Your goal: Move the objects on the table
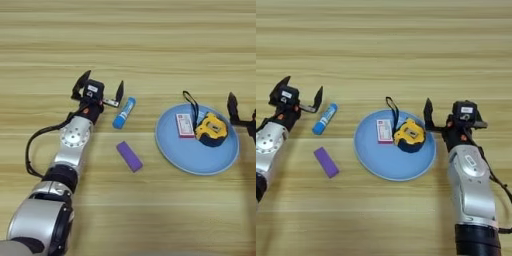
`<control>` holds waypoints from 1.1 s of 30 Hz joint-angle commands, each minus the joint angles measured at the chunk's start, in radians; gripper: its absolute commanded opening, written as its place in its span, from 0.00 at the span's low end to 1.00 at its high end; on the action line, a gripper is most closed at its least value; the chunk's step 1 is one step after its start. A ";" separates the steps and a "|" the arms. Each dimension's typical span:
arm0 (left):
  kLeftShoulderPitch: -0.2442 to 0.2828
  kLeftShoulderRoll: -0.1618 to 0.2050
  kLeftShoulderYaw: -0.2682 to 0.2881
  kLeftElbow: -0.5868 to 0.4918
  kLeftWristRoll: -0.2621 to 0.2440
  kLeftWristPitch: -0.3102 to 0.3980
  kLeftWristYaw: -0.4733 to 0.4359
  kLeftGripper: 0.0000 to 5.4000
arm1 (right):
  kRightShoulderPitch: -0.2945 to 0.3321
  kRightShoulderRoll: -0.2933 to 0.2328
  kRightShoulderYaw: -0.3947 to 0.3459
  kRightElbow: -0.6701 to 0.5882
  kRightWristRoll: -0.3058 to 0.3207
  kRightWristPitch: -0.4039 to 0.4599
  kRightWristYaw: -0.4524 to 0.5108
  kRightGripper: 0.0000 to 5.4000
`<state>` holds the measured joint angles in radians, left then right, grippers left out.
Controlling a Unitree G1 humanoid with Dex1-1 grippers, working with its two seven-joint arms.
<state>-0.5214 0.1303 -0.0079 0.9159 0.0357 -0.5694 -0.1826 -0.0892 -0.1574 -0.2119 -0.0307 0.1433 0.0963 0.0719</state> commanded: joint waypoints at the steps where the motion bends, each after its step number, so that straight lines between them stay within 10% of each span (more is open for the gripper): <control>1: 0.020 -0.009 -0.021 -0.012 0.004 0.030 -0.044 1.00 | -0.014 -0.007 -0.012 0.017 0.003 -0.002 -0.005 1.00; 17: 0.041 -0.018 -0.095 0.016 0.047 0.160 -0.123 1.00 | -0.018 -0.002 -0.008 0.025 -0.003 0.004 -0.005 1.00; 33: 0.014 -0.018 -0.057 0.054 0.025 0.279 -0.126 1.00 | -0.022 -0.001 -0.007 0.034 -0.002 0.004 -0.005 1.00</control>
<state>-0.5054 0.1066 -0.0619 0.9475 0.0521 -0.3199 -0.3114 -0.0957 -0.1566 -0.2225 -0.0031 0.1433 0.0965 0.0713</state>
